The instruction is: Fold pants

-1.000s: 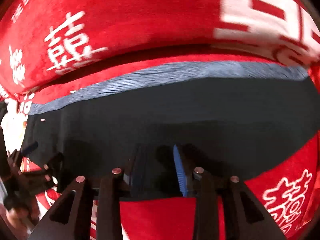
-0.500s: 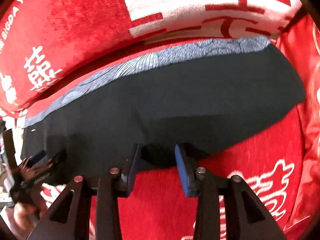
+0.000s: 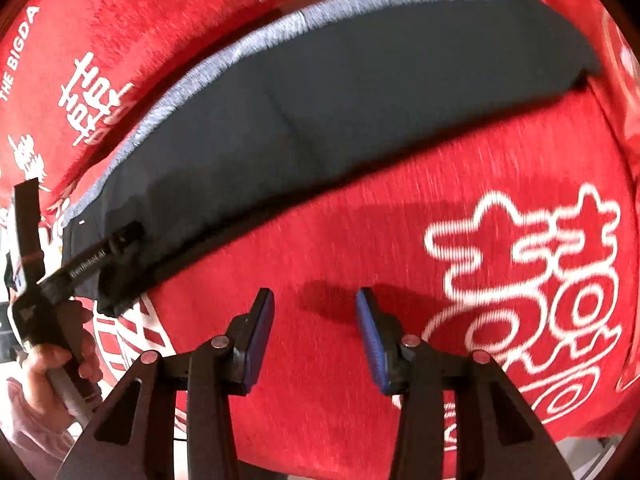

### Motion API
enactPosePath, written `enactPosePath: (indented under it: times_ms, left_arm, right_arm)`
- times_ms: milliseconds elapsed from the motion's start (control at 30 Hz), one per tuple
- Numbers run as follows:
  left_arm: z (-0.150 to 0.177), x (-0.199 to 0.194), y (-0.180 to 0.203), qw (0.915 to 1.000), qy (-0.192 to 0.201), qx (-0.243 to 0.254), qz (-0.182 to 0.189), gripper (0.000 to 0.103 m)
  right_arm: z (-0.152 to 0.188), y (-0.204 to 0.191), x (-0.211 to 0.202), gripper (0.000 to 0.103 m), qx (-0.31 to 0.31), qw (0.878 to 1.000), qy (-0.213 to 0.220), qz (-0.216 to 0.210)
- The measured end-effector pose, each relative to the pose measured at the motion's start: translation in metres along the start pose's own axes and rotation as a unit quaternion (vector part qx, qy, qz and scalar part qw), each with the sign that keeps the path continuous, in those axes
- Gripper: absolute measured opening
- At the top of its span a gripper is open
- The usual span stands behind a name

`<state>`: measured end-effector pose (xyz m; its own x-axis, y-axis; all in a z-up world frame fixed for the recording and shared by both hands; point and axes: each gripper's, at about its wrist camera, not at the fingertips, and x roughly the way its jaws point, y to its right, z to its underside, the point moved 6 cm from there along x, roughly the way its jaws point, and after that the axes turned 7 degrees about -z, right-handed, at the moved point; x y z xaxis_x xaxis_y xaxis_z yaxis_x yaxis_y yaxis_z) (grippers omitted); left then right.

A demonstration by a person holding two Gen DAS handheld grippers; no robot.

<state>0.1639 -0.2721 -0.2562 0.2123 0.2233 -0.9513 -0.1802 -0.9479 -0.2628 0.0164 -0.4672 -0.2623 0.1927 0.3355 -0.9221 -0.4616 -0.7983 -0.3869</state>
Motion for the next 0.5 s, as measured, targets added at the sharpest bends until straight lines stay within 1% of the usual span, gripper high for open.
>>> enactPosePath:
  times_ms: [133,267,333,500]
  left_arm:
    - [0.007,-0.003,0.003,1.0000,-0.001,-0.003,-0.005,0.103]
    - [0.009,-0.008,0.010,0.9999,-0.007,0.004,-0.006,0.103]
    - [0.007,-0.007,0.010,0.9999,-0.010,0.007,-0.008,0.103]
    - [0.003,-0.009,0.013,0.9992,-0.008,0.024,-0.031,0.103]
  right_arm:
    - [0.007,0.004,-0.008,0.049,0.002,1.000,0.001,-0.001]
    - [0.004,-0.003,-0.002,0.056,-0.003,1.000,-0.006,-0.001]
    - [0.003,-0.006,0.001,0.056,-0.006,1.000,-0.007,0.001]
    - [0.002,-0.006,0.002,0.058,-0.008,1.000,-0.007,0.001]
